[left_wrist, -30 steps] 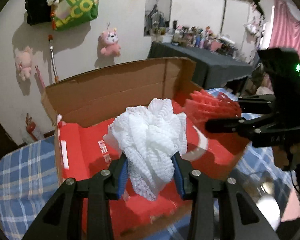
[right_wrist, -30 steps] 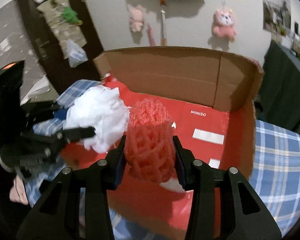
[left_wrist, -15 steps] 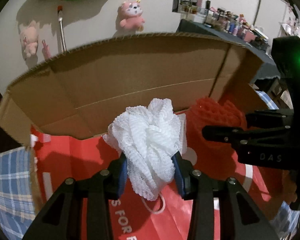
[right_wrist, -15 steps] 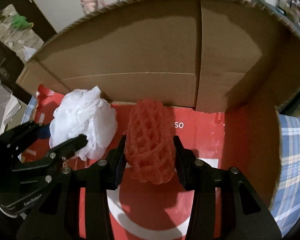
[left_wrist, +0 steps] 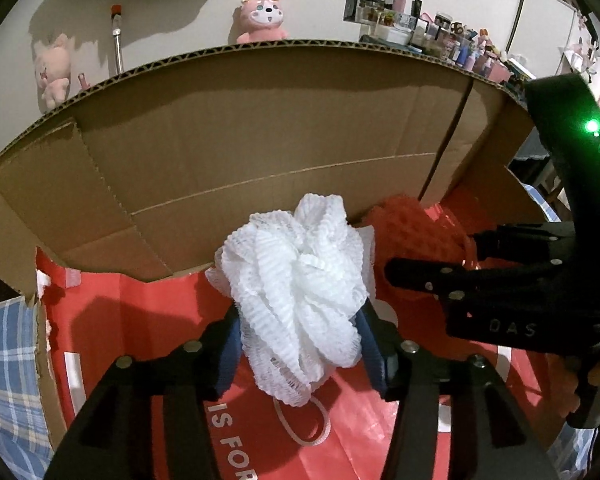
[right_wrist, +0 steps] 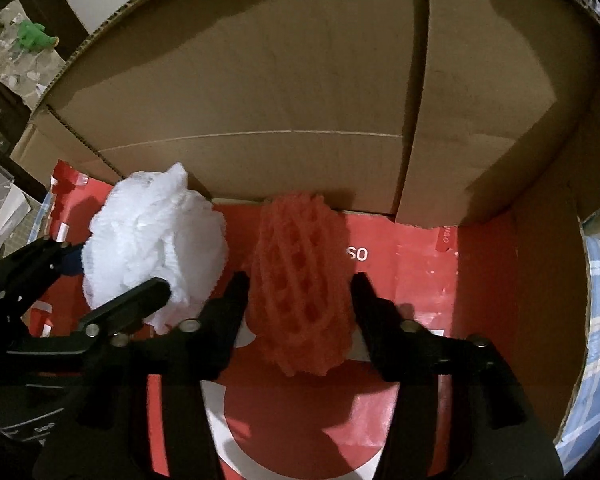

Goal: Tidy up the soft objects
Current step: 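Open both tools to release the net and pouf inside the box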

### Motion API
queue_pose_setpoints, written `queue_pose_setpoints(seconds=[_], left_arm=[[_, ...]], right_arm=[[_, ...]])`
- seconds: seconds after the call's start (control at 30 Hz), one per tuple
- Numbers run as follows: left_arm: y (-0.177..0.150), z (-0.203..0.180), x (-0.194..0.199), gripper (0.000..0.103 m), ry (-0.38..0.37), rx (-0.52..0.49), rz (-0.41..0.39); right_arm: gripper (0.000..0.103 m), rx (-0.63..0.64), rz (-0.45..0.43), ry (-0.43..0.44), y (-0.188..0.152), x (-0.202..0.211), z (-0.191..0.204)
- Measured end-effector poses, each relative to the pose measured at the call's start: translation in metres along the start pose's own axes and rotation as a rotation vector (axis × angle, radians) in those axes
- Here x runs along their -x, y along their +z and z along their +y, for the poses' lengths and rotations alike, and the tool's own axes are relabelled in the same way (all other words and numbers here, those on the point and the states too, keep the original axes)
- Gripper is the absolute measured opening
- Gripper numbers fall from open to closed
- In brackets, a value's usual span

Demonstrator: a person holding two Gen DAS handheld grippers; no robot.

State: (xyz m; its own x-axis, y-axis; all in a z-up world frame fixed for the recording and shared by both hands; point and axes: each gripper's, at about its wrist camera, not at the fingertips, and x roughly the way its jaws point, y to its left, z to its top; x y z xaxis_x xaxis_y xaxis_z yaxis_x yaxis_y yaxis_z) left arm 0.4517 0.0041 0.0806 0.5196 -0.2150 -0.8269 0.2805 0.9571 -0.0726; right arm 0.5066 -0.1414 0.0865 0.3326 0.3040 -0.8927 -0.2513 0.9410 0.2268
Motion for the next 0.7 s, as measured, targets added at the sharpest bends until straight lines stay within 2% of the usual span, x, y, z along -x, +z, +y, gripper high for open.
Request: queue_pose_setpoints(seconds=[0.2, 0.37, 0.6, 0.7], left_arm=[[0.0, 0.002, 0.004, 0.061, 0.011, 0.003, -0.011], [-0.004, 0.005, 0.014, 0.077, 0.032, 0.01, -0.024], [-0.01, 0.001, 0.049, 0.093, 0.067, 0.018, -0.091], [-0.015, -0.004, 0.069, 0.095, 0.076, 0.022, -0.131]], right_arm=[[0.058, -0.013, -0.023, -0.021, 0.0, 0.009, 0.006], [0.064, -0.022, -0.065, -0.028, 0.001, 0.031, 0.004], [0.065, -0.013, -0.141, -0.032, -0.015, 0.084, 0.007], [0.071, -0.006, -0.181, -0.022, -0.03, 0.108, 0.015]])
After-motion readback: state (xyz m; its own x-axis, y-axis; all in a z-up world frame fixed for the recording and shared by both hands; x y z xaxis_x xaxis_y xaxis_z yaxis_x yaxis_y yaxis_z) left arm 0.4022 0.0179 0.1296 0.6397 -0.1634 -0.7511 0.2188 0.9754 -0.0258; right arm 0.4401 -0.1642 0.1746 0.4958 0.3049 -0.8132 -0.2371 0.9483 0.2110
